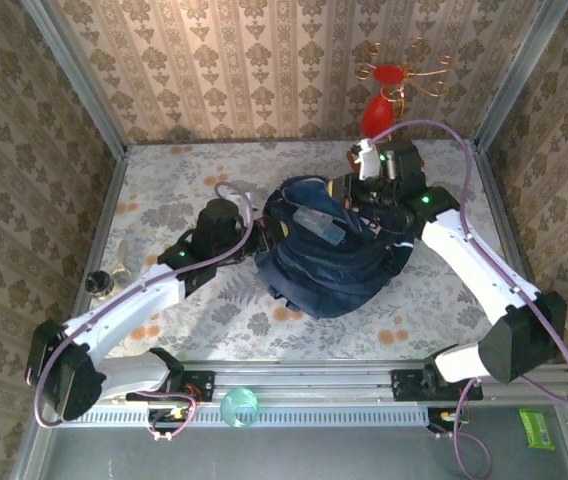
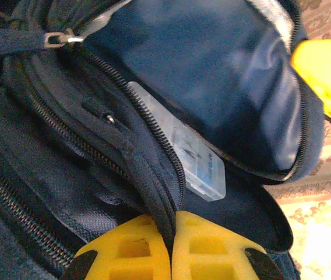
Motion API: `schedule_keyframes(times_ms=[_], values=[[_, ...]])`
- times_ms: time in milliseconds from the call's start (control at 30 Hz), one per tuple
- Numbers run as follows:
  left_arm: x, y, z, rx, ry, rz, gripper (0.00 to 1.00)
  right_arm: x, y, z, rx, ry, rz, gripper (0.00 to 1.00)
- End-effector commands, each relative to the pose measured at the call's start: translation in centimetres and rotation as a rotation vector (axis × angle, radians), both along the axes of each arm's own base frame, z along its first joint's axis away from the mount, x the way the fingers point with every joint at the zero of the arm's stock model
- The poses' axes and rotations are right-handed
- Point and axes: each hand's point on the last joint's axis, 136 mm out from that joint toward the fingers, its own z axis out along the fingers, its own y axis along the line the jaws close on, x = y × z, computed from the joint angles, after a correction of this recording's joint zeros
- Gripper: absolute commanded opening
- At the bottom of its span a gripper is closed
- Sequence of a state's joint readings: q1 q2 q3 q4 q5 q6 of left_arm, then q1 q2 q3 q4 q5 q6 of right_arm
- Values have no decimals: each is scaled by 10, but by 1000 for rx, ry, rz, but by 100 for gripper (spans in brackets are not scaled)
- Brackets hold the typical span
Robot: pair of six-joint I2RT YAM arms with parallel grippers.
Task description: Pack the student bag
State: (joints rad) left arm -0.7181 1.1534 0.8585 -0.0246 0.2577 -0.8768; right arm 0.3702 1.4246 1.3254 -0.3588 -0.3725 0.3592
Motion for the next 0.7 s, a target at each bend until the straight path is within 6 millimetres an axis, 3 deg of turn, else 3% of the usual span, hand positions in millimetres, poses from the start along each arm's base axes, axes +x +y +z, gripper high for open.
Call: schedule_keyframes(times_ms=[0,100,267,400,533,667], values=[[-5,10,79,-194,-229,26,0,15,12,22,-6,-88,4,0],[-11,23,86,-218,-297,97,0,24,22,34,35,-122,-2,0],[-34,11,88,-173,-409,109,0,29,80,43,98,-106,132,0],[-39,8,86,-155,-423,117,0,30,121,44,148,-78,229,0],[-39,1,82,-133,-427,114,0,35,131,46,147,-85,253,0],[-33,-25,64,-118,-388,72,0,49,120,26,75,-75,241,0]])
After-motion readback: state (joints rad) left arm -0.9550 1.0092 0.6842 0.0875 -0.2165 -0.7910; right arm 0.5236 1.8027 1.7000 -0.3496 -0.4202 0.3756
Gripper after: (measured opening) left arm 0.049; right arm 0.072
